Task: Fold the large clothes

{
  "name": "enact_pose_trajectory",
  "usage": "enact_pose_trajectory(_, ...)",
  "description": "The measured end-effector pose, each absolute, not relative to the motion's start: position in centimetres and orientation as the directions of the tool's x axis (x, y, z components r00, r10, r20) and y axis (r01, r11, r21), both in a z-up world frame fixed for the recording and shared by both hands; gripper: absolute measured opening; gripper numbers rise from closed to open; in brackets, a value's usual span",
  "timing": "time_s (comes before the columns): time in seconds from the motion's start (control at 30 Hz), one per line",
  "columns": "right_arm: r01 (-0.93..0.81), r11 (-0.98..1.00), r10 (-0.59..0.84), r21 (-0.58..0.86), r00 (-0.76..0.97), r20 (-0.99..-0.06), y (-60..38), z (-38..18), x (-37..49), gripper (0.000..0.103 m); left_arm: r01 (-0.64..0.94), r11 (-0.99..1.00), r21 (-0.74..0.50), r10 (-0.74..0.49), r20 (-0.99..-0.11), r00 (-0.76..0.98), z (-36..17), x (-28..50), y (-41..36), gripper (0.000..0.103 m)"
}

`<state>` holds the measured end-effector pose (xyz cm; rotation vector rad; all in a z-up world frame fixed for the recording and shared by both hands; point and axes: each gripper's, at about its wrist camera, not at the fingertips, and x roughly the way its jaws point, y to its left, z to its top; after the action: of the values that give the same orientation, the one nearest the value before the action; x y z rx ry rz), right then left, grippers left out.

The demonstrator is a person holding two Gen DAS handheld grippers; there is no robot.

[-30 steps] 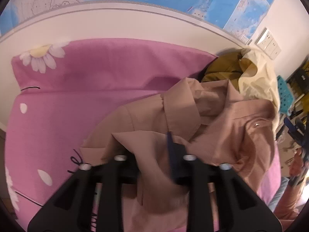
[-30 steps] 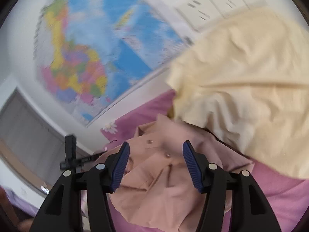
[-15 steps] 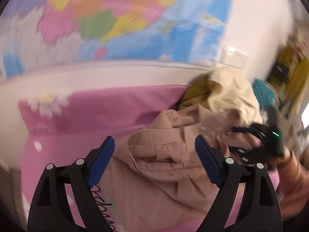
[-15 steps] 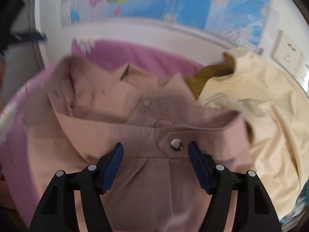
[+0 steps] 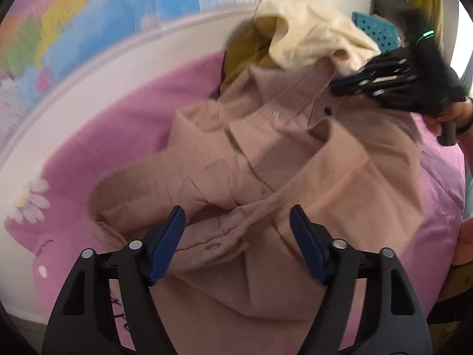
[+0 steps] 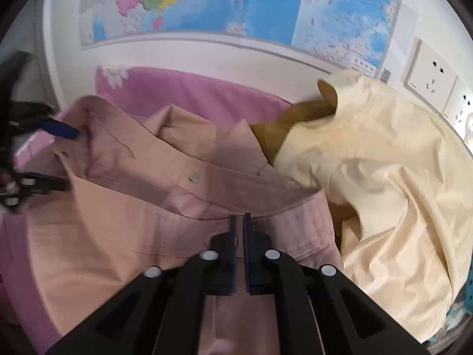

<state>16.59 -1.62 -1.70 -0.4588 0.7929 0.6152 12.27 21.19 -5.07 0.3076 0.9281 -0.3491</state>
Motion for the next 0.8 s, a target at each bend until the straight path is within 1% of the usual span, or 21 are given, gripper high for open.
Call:
enact_pose_trajectory(0.03, -0.656, 0.731, 0.306, -0.189, 0.563, -0.768, -1.3, -1.7, 16.4, 0.037, 0.425, 0.900, 0.093, -0.166, -0.829, 0.534, -5.5, 12.7, 21.4, 0.066)
enact_pose_trajectory(0.07, -0.661, 0.721, 0.292, -0.208, 0.562, -0.774, -1.1, -1.9, 16.4, 0.047, 0.426, 0.900, 0.087, -0.169, -0.832, 0.529, -5.8, 12.8, 21.3, 0.063)
enact_pose_trajectory(0.1, -0.676, 0.702, 0.282, -0.223, 0.552, -0.785, -0.8, -2.6, 16.3, 0.051, 0.431, 0.899, 0.081, -0.174, -0.835, 0.521, -6.1, 12.8, 21.4, 0.056)
enact_pose_trajectory(0.13, -0.685, 0.688, 0.270, -0.238, 0.546, -0.793, -0.1, -3.0, 16.0, 0.059, 0.435, 0.897, 0.078, -0.176, -0.840, 0.513, -6.3, 12.8, 21.5, 0.050)
enact_pose_trajectory(0.17, -0.694, 0.670, 0.252, -0.263, 0.546, -0.799, 0.5, -3.7, 15.8, 0.059, 0.432, 0.899, 0.075, -0.173, -0.845, 0.505, -6.5, 12.7, 21.5, 0.034)
enact_pose_trajectory(0.2, -0.696, 0.645, 0.211, -0.315, 0.559, -0.802, 1.1, -4.8, 15.6, 0.060, 0.432, 0.900, 0.063, -0.175, -0.855, 0.489, -6.8, 13.0, 21.6, 0.021)
enact_pose_trajectory(0.23, -0.691, 0.630, 0.182, -0.355, 0.576, -0.797, 1.6, -5.5, 15.4, 0.061, 0.428, 0.902, 0.063, -0.169, -0.859, 0.483, -6.9, 13.1, 21.6, 0.018)
enact_pose_trajectory(0.27, -0.684, 0.616, 0.160, -0.390, 0.594, -0.788, 1.9, -6.2, 15.3, 0.056, 0.422, 0.903, 0.074, -0.158, -0.859, 0.487, -7.0, 13.0, 21.4, 0.014)
enact_pose_trajectory(0.3, -0.683, 0.611, 0.155, -0.400, 0.599, -0.785, 2.1, -6.6, 15.3, 0.048, 0.413, 0.905, 0.104, -0.132, -0.855, 0.502, -6.9, 13.0, 21.2, 0.009)
enact_pose_trajectory(0.33, -0.695, 0.613, 0.165, -0.377, 0.579, -0.799, 2.2, -6.7, 15.4, 0.020, 0.403, 0.907, 0.123, -0.113, -0.850, 0.514, -6.7, 13.0, 21.1, 0.009)
enact_pose_trajectory(0.37, -0.680, 0.627, 0.154, -0.381, 0.588, -0.794, 2.1, -6.6, 15.6, 0.015, 0.393, 0.910, 0.129, -0.107, -0.844, 0.525, -6.5, 13.0, 21.0, 0.008)
enact_pose_trajectory(0.4, -0.672, 0.631, 0.153, -0.387, 0.597, -0.788, 2.0, -6.3, 15.6, 0.012, 0.385, 0.914, 0.127, -0.111, -0.836, 0.537, -6.1, 13.0, 21.0, 0.007)
enact_pose_trajectory(0.43, -0.670, 0.634, 0.159, -0.386, 0.601, -0.783, 2.2, -6.0, 15.6, 0.000, 0.374, 0.918, 0.129, -0.109, -0.827, 0.552, -5.6, 13.1, 21.1, 0.007)
enact_pose_trajectory(0.5, -0.620, 0.665, 0.155, -0.416, 0.660, -0.735, 1.6, -4.2, 15.5, 0.000, 0.344, 0.931, 0.123, -0.107, -0.809, 0.578, -4.7, 13.2, 21.4, 0.006)
enact_pose_trajectory(0.6, -0.587, 0.713, 0.198, -0.384, 0.694, -0.693, 0.7, -1.3, 15.6, 0.000, 0.327, 0.937, 0.124, -0.108, -0.785, 0.610, -3.4, 13.2, 21.7, 0.006)
enact_pose_trajectory(0.7, -0.597, 0.746, 0.252, -0.294, 0.663, -0.705, -0.3, 0.9, 16.3, 0.002, 0.315, 0.941, 0.124, -0.100, -0.785, 0.611, -3.1, 13.6, 21.8, 0.006)
enact_pose_trajectory(0.73, -0.594, 0.752, 0.257, -0.286, 0.663, -0.703, -0.9, 1.1, 16.3, 0.008, 0.311, 0.941, 0.129, -0.093, -0.788, 0.609, -3.3, 13.6, 21.9, 0.006)
enact_pose_trajectory(0.77, -0.584, 0.758, 0.245, -0.291, 0.668, -0.703, -1.3, 0.9, 16.4, 0.020, 0.307, 0.942, 0.132, -0.084, -0.796, 0.599, -3.7, 13.7, 21.9, 0.006)
enact_pose_trajectory(0.8, -0.563, 0.766, 0.215, -0.311, 0.680, -0.701, -1.8, 0.5, 16.4, 0.028, 0.305, 0.943, 0.134, -0.077, -0.802, 0.593, -4.1, 13.9, 21.9, 0.006)
